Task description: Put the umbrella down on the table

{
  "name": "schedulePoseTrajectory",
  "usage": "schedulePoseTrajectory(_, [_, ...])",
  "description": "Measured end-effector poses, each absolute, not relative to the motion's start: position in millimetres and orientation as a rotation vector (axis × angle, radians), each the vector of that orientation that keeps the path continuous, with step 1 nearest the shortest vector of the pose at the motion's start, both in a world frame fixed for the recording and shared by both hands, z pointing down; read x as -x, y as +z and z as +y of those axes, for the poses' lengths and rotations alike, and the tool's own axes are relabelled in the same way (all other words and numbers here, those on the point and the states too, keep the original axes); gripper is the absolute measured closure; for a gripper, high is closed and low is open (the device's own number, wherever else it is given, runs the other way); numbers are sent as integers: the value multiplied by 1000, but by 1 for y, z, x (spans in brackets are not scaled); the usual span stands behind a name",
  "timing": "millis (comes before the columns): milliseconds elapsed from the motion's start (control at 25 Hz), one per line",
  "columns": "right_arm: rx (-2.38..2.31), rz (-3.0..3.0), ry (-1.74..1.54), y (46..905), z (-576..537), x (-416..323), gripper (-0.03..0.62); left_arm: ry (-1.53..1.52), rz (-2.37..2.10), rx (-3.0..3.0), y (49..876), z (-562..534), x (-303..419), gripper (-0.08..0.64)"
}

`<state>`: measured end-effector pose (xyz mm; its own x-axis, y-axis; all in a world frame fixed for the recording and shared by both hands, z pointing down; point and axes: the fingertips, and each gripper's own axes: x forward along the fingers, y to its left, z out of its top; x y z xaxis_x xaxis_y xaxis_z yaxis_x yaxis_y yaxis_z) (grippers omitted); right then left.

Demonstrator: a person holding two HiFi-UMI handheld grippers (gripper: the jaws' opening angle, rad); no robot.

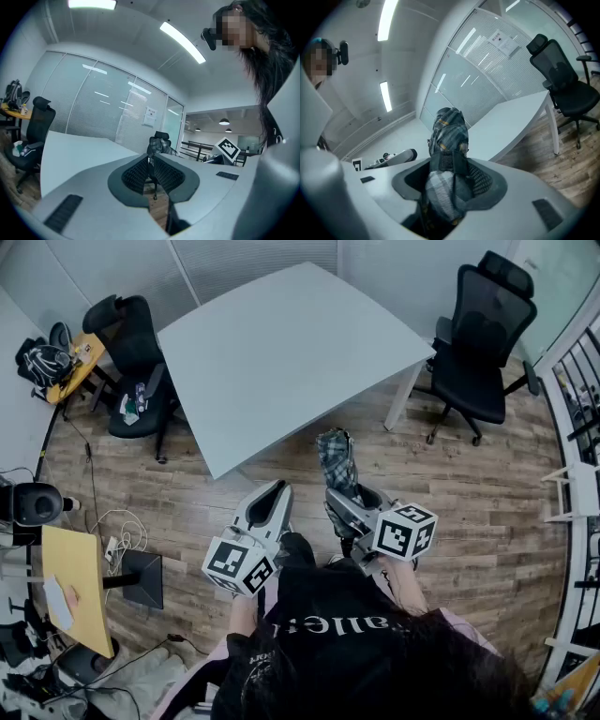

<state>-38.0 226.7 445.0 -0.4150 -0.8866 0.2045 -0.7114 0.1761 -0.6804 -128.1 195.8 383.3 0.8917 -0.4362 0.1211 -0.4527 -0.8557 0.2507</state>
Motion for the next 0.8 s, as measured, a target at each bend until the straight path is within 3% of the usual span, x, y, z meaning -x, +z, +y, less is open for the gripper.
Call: schedulePoseTrajectory(800, [1567,2124,-1084,447,239,6,374,125,-643,-2792,383,213,108,517])
